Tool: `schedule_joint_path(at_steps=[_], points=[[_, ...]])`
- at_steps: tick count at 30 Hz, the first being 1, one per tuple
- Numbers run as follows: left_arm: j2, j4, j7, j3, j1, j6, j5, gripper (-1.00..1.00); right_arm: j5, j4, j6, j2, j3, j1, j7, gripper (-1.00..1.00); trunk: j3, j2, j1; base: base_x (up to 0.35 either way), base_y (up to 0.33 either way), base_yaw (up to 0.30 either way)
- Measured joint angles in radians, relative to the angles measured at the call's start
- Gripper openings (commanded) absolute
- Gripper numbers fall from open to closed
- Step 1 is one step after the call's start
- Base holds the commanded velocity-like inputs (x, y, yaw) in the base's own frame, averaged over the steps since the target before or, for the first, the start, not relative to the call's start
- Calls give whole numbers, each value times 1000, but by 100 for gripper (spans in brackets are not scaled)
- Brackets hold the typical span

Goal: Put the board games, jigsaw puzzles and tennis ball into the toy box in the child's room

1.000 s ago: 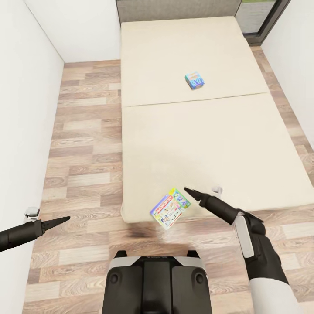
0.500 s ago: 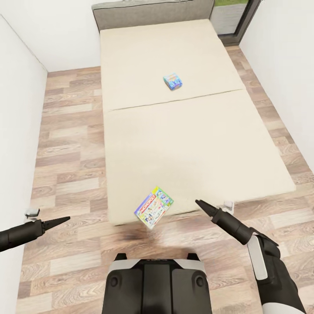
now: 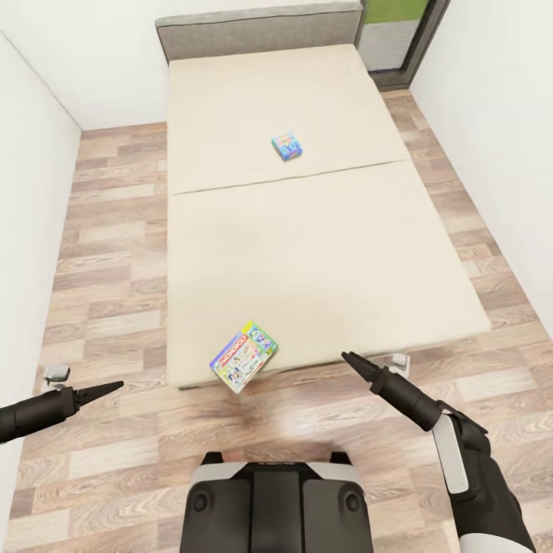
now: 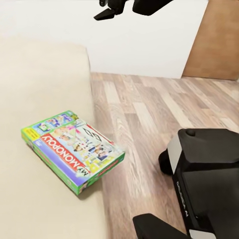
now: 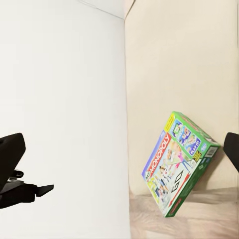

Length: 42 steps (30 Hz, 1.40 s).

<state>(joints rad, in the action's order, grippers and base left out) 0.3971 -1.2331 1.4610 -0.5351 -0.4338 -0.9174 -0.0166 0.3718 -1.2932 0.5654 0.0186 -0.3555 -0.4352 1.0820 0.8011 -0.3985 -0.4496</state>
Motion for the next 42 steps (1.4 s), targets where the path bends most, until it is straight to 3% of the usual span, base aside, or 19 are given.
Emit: schedule_joint_path(at_steps=[31, 42], points=[[0, 0, -1, 0, 0, 0, -2, 100, -5, 5, -1, 2, 2, 0, -7, 100, -50, 0, 0, -20, -122, 134], [-4, 0, -1, 0, 0, 0, -2, 100, -5, 6, -7, 2, 0, 0, -8, 100, -54, 0, 0, 0, -196, 37]])
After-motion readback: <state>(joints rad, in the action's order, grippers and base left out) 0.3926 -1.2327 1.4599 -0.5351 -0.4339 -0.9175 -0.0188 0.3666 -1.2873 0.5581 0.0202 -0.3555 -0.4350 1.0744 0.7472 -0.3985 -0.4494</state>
